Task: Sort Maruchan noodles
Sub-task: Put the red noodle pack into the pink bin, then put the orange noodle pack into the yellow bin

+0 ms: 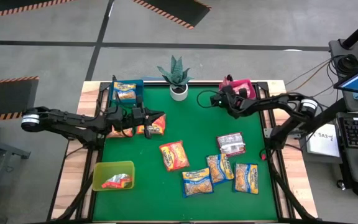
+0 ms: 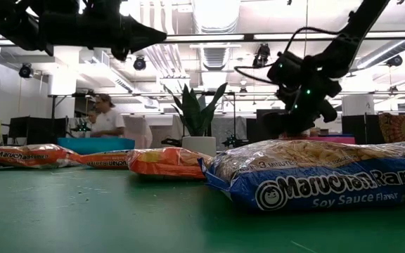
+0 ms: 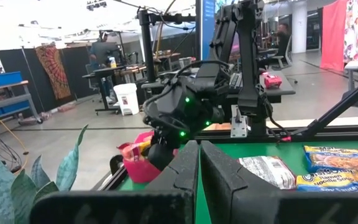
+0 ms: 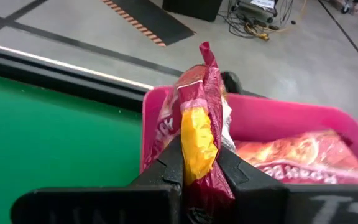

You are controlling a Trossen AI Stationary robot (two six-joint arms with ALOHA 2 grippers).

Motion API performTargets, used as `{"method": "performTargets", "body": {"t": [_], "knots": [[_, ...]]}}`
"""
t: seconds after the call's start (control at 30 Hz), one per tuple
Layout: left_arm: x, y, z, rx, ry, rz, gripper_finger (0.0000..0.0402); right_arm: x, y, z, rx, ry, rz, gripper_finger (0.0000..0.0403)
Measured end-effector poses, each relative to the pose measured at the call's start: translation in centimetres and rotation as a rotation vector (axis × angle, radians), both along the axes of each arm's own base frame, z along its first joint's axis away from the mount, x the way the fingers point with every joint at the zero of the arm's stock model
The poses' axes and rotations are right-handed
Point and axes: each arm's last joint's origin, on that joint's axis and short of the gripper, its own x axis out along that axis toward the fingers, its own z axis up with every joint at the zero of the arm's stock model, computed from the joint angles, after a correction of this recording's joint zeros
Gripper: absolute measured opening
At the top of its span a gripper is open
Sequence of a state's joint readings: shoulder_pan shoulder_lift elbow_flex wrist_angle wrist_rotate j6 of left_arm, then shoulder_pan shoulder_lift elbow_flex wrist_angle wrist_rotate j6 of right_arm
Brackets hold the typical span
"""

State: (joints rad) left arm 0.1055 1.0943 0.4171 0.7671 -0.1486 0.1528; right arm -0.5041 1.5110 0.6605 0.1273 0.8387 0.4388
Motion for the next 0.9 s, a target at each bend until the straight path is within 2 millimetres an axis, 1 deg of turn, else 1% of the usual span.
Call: {"method": "performTargets", "body": {"t": [0.13, 0.2, 0.27, 0.4, 0.53, 0.67, 0.8, 0.9], "knots": [[0.0, 0.0, 0.0, 0.0, 0.0, 0.0, 0.0, 0.2, -0.1, -0.7, 0.008, -0.001, -0.007, 0.003], [0.0, 0.0, 0.0, 0.0, 0.0, 0.0, 0.0, 0.4, -0.2, -0.8, 0.013, -0.013, -0.01, 0.0039], [0.0, 0.0, 0.0, 0.0, 0.0, 0.0, 0.0, 0.5, -0.2, -0.7, 0.027, -0.035, 0.0, 0.0054], [0.0, 0.0, 0.0, 0.0, 0.001, 0.0, 0.0, 0.6, -0.2, 0.0, 0.044, -0.072, 0.024, 0.0098], [0.0, 0.0, -0.1, -0.001, 0.01, 0.0, 0.0, 0.5, -0.1, 1.0, 0.035, -0.109, 0.035, 0.0144], [0.0, 0.0, -0.2, -0.002, 0.017, 0.0, 0.0, 0.2, 0.1, 2.3, 0.024, -0.145, 0.044, 0.0181], [0.0, 0.0, -0.3, -0.004, 0.028, 0.0, 0.0, -0.5, 0.7, 4.1, 0.031, -0.193, 0.077, 0.0203], [0.0, 0.0, -0.4, -0.008, 0.035, 0.0, 0.0, -1.1, 1.4, 5.8, 0.062, -0.274, 0.137, 0.0209]]}}
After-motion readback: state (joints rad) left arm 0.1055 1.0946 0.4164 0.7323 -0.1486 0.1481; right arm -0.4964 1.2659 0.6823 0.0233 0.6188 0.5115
